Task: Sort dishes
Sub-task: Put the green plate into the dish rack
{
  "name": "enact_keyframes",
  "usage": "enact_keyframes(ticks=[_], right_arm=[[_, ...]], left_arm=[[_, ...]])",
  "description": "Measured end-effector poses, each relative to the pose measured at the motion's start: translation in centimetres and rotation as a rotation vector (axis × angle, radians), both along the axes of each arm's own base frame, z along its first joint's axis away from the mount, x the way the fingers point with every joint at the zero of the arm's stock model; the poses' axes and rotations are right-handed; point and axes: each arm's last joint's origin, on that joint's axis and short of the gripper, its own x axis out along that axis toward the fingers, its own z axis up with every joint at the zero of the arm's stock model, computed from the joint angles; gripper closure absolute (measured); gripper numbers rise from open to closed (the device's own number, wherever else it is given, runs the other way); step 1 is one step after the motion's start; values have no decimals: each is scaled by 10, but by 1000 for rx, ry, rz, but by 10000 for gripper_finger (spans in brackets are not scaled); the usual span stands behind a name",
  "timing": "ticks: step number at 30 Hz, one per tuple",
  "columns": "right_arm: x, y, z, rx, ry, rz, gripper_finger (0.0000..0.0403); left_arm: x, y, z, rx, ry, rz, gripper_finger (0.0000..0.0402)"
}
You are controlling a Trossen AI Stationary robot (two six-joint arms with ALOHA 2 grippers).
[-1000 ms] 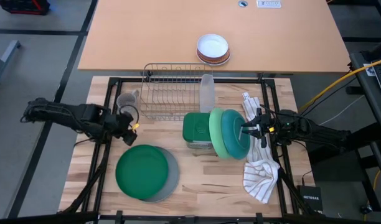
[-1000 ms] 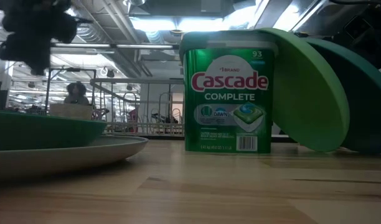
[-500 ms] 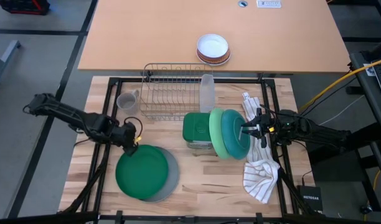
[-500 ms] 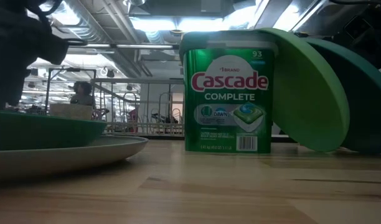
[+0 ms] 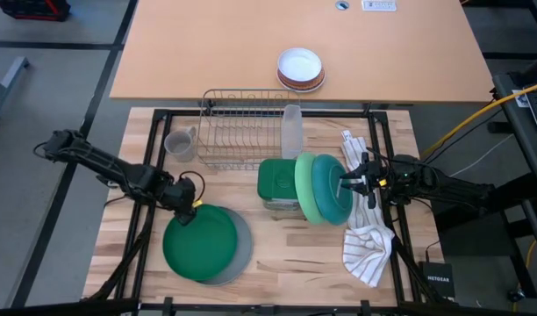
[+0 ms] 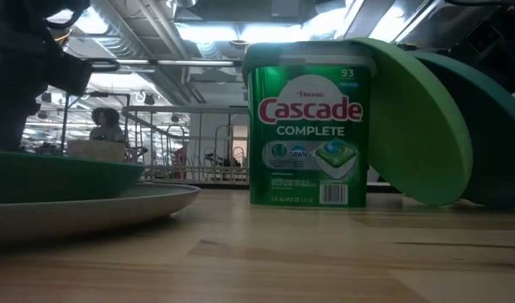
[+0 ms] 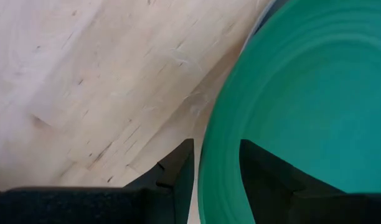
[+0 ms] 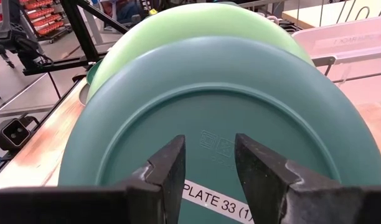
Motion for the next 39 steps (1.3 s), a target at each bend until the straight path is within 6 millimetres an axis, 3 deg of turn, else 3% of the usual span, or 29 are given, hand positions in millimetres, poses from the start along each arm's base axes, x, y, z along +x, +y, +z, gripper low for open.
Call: enact_keyframes(ticks=[12, 19, 30, 39], right_arm=[[0, 0, 0, 0, 1, 0, 260], [0, 0, 0, 0, 1, 0, 260], [0, -1, 1, -66, -7, -32, 260], [1, -2, 6, -47, -62, -48, 260]], left_arm=[[10, -3, -13, 23, 63, -7, 284], [22, -7, -19, 41, 27, -126, 288], [28, -9, -29, 47, 71, -120, 389], [24, -8, -21, 24, 36, -72, 398]])
